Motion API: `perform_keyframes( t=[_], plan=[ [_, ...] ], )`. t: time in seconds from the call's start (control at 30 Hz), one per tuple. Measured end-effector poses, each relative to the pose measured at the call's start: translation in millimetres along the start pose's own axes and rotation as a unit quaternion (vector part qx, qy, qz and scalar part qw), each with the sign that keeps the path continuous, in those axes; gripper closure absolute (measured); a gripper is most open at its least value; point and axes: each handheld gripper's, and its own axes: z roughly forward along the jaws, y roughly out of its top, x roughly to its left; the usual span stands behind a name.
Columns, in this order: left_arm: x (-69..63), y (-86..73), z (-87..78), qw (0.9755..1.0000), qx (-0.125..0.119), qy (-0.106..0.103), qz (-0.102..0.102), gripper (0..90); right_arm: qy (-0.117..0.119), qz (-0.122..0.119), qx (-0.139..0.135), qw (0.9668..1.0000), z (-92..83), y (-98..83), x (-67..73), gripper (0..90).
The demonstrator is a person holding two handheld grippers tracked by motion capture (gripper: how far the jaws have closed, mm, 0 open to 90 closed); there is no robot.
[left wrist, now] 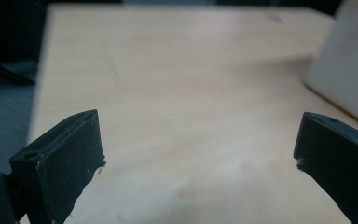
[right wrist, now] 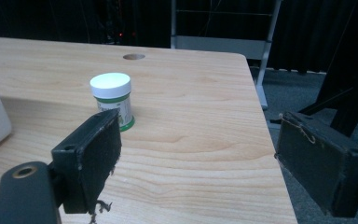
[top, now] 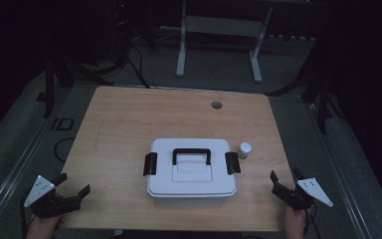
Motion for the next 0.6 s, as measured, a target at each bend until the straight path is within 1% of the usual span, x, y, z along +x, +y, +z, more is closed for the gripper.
perform_keyframes(
  t=[0.03, 0.07, 0.1, 0.13, 0.17, 0.2, 0.23, 0.27, 0.3, 0.33, 0.37, 0.4, 0.43, 0.47, 0.5, 0.53, 0.57, 0.6],
  plan=[
    [3.5, 0.1, 0.9, 0.9992, 0.033, -0.022, 0.000, 3.7, 0.000, -0.002, 0.003, 1.0000, 0.6, 0.0, 0.7, 13.6],
    [4.7, 0.0, 1.5, 0.9976, 0.063, -0.024, 0.013, 4.1, -0.001, -0.005, 0.005, 1.0000, 1.0, -0.1, 1.2, 13.6],
    [5.0, -0.2, 1.2, 0.9956, 0.085, -0.023, 0.032, 4.1, -0.003, -0.008, 0.007, 0.9999, 1.3, 0.0, 1.9, 13.6],
    [6.0, 0.8, 0.7, 0.9926, 0.110, -0.033, 0.040, 4.1, -0.004, -0.010, 0.008, 0.9999, 1.5, 0.0, 2.3, 13.6],
    [7.2, 2.4, 0.1, 0.9898, 0.129, -0.040, 0.044, 3.9, -0.003, -0.011, 0.008, 0.9999, 1.4, 0.0, 2.4, 13.6],
    [8.3, 4.6, -0.7, 0.9863, 0.152, -0.041, 0.050, 3.5, -0.003, -0.009, 0.009, 0.9999, 1.1, 0.0, 2.4, 13.6],
    [8.3, 4.6, -0.7, 0.9863, 0.152, -0.041, 0.050, 3.5, -0.003, -0.009, 0.009, 0.9999, 1.1, 0.0, 2.4, 13.6],
    [9.7, 7.2, -1.3, 0.9813, 0.178, -0.042, 0.061, 2.8, -0.001, -0.008, 0.009, 0.9999, 1.0, 0.0, 2.0, 13.6],
    [11.3, 13.0, -3.8, 0.9737, 0.212, -0.036, 0.076, 2.8, 0.001, -0.007, 0.010, 0.9999, 1.1, -0.1, 1.5, 13.6],
    [11.3, 13.0, -3.8, 0.9737, 0.212, -0.036, 0.076, 2.8, 0.001, -0.007, 0.010, 0.9999, 1.1, -0.1, 1.5, 13.6],
    [12.0, 19.5, -6.1, 0.9650, 0.243, -0.029, 0.095, 2.8, 0.004, -0.005, 0.009, 0.9999, 1.1, -0.2, 1.3, 13.6],
    [12.0, 19.5, -6.1, 0.9650, 0.243, -0.029, 0.095, 2.8, 0.005, -0.006, 0.008, 0.9999, 1.1, -0.1, 1.6, 13.6],
    [12.1, 22.5, -6.8, 0.9603, 0.258, -0.025, 0.104, 2.8, 0.005, -0.006, 0.008, 0.9999, 1.1, -0.1, 1.6, 13.6],
    [12.0, 28.8, -7.6, 0.9486, 0.291, -0.017, 0.124, 2.8, 0.007, -0.007, 0.010, 0.9999, 1.5, -0.2, 1.9, 13.6],
    [11.7, 31.5, -7.6, 0.9428, 0.307, -0.019, 0.129, 2.8, 0.007, -0.007, 0.010, 0.9999, 1.6, -0.2, 2.1, 13.6],
    [11.7, 31.5, -7.6, 0.9428, 0.307, -0.019, 0.129, 2.8, 0.009, -0.007, 0.010, 0.9999, 1.6, -0.2, 2.1, 13.6],
    [10.7, 34.3, -7.7, 0.9358, 0.323, -0.020, 0.141, 2.8, 0.009, -0.007, 0.010, 0.9999, 1.6, -0.2, 2.1, 13.6],
    [8.8, 40.5, -8.5, 0.9261, 0.339, -0.013, 0.164, 2.9, 0.011, -0.007, 0.010, 0.9999, 1.4, -0.2, 2.0, 13.6]
  ],
)
